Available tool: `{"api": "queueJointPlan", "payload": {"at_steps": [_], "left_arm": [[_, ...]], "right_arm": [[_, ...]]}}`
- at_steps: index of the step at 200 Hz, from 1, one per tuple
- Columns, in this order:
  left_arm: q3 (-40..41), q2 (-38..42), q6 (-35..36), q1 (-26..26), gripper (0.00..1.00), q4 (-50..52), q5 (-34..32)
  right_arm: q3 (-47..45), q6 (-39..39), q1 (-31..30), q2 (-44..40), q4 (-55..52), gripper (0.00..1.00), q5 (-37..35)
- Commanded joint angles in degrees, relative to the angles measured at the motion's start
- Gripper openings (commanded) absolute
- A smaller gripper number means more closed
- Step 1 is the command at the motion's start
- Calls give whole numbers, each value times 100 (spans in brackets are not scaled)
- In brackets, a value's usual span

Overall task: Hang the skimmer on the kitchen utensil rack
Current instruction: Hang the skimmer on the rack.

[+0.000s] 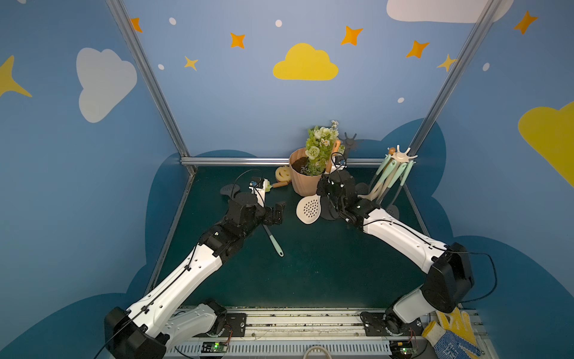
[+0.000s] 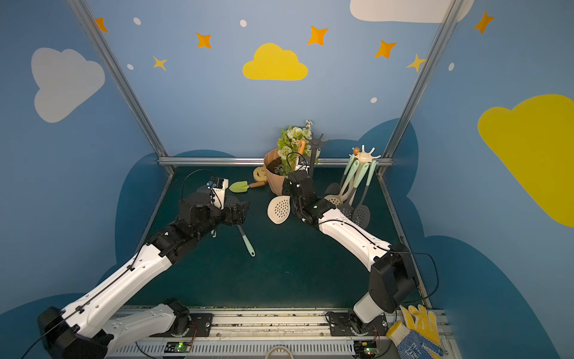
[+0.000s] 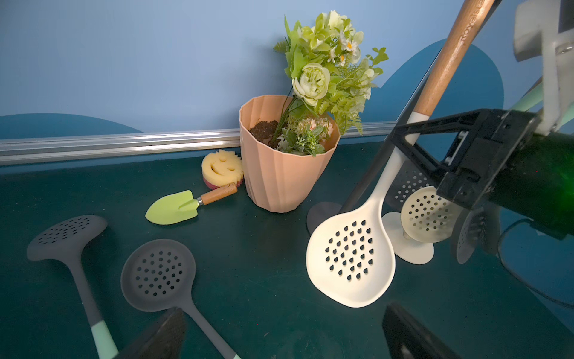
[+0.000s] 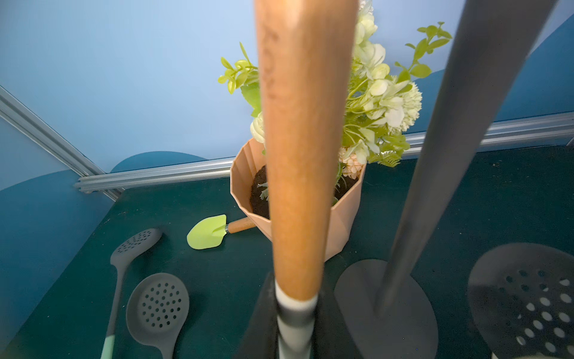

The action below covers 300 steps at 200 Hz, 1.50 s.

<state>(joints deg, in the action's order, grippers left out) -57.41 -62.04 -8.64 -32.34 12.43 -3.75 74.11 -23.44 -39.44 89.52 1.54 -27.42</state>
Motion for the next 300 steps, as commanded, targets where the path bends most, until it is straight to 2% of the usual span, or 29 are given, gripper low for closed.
{"api": "queueJointPlan", "payload": {"at_steps": [1, 98, 182, 211, 249, 276, 300], "left_arm": [[45, 64, -22, 10, 100, -90, 58], [46, 76, -25, 14, 100, -80, 102], [45, 64, -31, 16, 100, -68, 120], [45, 60, -29, 17, 100, -69, 138], [37, 33, -34, 18, 100, -61, 155], [37, 25, -48, 32, 100, -69, 155], [37, 31, -48, 30, 100, -59, 147]], "right_arm": [[69, -241, 64, -92, 108, 0, 71], [69, -732, 151, 53, -214, 0, -9], [94, -925, 252, 218, -324, 2, 314], [75, -872, 304, 225, -328, 8, 587], [-94, -774, 366, 114, -147, 22, 971], [-142, -793, 450, 15, -104, 28, 1153], [-164, -803, 493, -46, -89, 29, 1244]]}}
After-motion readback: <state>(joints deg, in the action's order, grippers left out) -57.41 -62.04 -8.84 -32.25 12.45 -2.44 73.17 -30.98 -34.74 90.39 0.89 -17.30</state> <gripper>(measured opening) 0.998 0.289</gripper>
